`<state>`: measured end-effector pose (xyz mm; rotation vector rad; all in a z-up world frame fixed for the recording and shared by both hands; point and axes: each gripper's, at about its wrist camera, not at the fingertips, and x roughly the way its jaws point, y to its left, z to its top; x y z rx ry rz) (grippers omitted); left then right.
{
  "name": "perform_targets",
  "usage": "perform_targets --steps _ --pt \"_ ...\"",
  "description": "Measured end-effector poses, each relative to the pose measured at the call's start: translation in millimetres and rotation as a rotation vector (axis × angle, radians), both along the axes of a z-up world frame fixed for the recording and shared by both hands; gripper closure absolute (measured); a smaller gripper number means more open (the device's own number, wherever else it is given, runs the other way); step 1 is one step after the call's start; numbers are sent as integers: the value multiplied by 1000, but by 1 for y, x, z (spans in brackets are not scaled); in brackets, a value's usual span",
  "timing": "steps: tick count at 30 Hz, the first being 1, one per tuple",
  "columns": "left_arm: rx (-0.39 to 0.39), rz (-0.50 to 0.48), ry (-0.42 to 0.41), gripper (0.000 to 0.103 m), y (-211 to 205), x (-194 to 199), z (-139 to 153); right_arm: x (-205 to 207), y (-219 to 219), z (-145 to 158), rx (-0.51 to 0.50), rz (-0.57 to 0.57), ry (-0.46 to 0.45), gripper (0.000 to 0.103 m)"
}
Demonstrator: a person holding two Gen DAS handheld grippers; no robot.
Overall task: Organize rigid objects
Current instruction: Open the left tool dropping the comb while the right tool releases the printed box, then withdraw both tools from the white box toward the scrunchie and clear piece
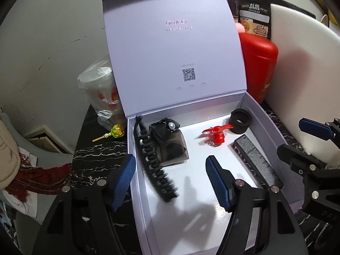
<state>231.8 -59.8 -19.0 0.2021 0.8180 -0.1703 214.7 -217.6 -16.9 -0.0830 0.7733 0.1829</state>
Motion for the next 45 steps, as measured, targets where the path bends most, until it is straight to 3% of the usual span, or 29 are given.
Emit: perform_targets --steps 12,24,35,45 --pt "-68 -8 -70 35 9 -30 39 -31 0 35 -15 -16 -78 39" --pt "-79 -43 -152 35 11 -74 78 -74 2 72 -23 -28 -171 39" --pt "-84 -89 -219 35 10 -122 97 -119 4 91 -35 -39 -232 36" --pt "-106 -104 -220 35 13 -162 102 -169 5 97 -50 -48 -270 33"
